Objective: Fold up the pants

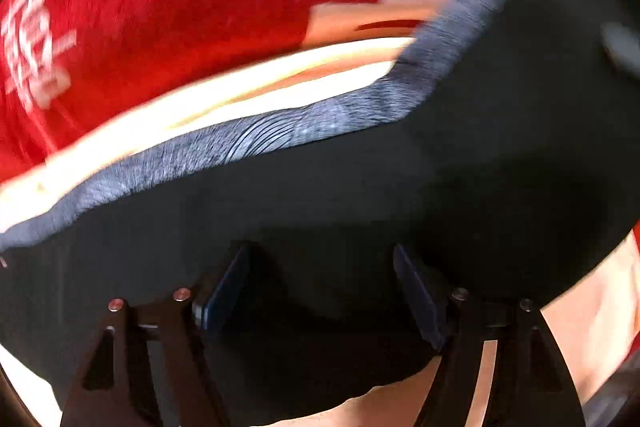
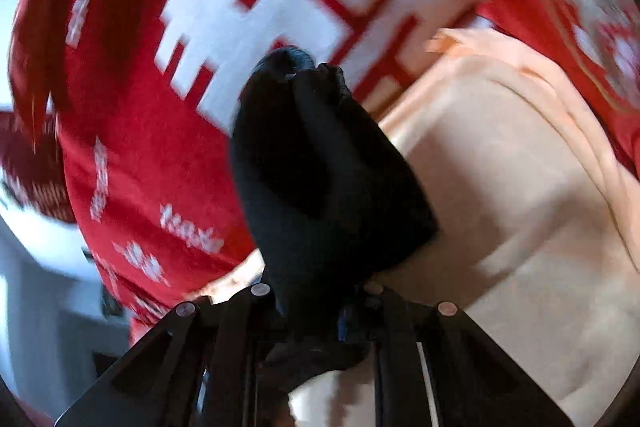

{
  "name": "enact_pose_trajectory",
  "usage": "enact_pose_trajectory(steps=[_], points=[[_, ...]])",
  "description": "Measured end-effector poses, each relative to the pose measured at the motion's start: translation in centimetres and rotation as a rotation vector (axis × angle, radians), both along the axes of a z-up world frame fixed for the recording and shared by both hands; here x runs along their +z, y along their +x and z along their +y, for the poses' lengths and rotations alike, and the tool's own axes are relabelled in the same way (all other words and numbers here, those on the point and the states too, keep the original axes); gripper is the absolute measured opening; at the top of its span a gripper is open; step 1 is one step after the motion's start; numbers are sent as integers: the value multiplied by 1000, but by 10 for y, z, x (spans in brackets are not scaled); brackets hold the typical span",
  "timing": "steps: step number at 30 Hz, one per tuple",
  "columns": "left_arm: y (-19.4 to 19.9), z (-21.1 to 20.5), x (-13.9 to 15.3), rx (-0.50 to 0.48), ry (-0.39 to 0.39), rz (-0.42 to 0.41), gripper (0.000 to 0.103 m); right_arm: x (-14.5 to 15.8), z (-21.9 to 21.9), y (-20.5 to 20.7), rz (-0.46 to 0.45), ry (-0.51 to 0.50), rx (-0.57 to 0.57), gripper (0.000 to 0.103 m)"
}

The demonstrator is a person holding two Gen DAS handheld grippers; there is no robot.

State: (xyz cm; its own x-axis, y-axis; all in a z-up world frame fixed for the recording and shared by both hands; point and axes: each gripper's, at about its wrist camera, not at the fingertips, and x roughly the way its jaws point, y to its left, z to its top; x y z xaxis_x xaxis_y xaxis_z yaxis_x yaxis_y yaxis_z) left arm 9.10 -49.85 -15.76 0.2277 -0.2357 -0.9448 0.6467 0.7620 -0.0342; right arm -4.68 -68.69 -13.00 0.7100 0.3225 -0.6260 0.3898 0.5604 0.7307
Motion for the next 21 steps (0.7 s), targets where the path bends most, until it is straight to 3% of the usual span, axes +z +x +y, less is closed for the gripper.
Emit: enact_pose_trajectory(steps=[3,7,11,13,21], points=[[7,7,-1,13,-48,46,75,17,28,16,-1,-90,77,15],[11,17,6,-37,-54,67,75,31,68,38,8,-184,170,15],[33,62,24,32,-75,109,75,37,108,52,38,-258,238,15],[48,96,32,70,-52,89,90,36,133,61,69,-323,272,15],[91,213,31,217,63,79,91,-11,244,100,230,-525,369,18]])
